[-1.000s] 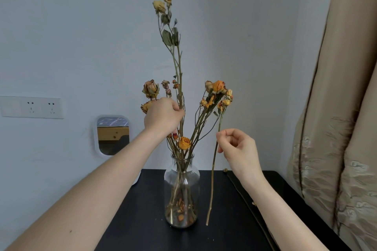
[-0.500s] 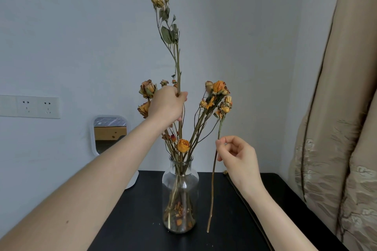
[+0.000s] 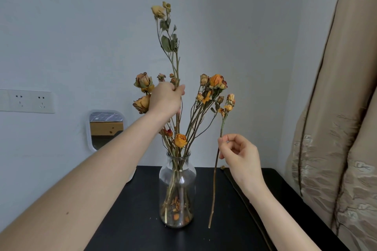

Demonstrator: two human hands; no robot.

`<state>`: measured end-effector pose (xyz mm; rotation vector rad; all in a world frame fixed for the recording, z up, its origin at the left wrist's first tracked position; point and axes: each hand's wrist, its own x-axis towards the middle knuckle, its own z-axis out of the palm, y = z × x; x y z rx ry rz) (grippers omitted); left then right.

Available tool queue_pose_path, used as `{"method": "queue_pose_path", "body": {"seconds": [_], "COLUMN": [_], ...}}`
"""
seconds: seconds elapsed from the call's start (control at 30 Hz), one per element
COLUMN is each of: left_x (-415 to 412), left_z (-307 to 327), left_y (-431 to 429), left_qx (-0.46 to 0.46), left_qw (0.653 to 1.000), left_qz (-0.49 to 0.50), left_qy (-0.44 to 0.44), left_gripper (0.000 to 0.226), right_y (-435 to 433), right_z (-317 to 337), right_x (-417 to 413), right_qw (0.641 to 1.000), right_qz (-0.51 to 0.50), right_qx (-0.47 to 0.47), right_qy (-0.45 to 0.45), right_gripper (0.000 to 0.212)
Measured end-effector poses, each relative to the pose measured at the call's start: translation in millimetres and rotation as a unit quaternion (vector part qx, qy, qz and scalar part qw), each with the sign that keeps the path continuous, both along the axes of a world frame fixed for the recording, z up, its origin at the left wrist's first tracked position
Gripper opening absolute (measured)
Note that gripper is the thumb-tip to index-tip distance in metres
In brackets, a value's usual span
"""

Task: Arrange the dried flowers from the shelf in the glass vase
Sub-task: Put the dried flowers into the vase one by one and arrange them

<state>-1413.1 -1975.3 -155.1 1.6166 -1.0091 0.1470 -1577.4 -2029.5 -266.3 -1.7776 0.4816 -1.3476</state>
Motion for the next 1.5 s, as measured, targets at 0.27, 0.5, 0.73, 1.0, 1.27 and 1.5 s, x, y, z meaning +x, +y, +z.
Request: {"method": "queue_pose_path", "body": {"seconds": [0.27,0.5,0.73,1.0,1.27,1.5], "left_x": [-2,3,4,6,6,-3], "left_z": [-17,-23,-29,-30,-29,-26], "left_y": [-5,-5,-5,4,1,10], "left_qx": [0.154,0.062,0.207,0.202,0.088,0.109], "left_qw": [0.987,0.997,0.974,0.975,0.992,0.990], "left_qz": [-0.015,0.031,0.067,0.062,0.076,0.065], "left_qy": [0.054,-0.041,-0.055,-0.072,-0.057,-0.054], "left_gripper": [0.023,0.023,0.034,0.043,0.046,0.037], "right_y": [0,-2,-1,3,6,11], "right_z": [-7,-10,-13,-13,-14,-12], "right_x": [1,1,2,4,8,5], "right_qw": [1.000,1.000,1.000,1.000,1.000,1.000], "right_qz": [0.003,-0.003,-0.002,-0.005,0.000,0.011], "right_qx": [0.000,-0.002,0.004,0.001,-0.001,-0.008], "right_qy": [0.005,0.008,0.012,0.011,0.014,-0.006], "right_gripper": [0.014,0.014,0.013,0.014,0.014,0.016]}}
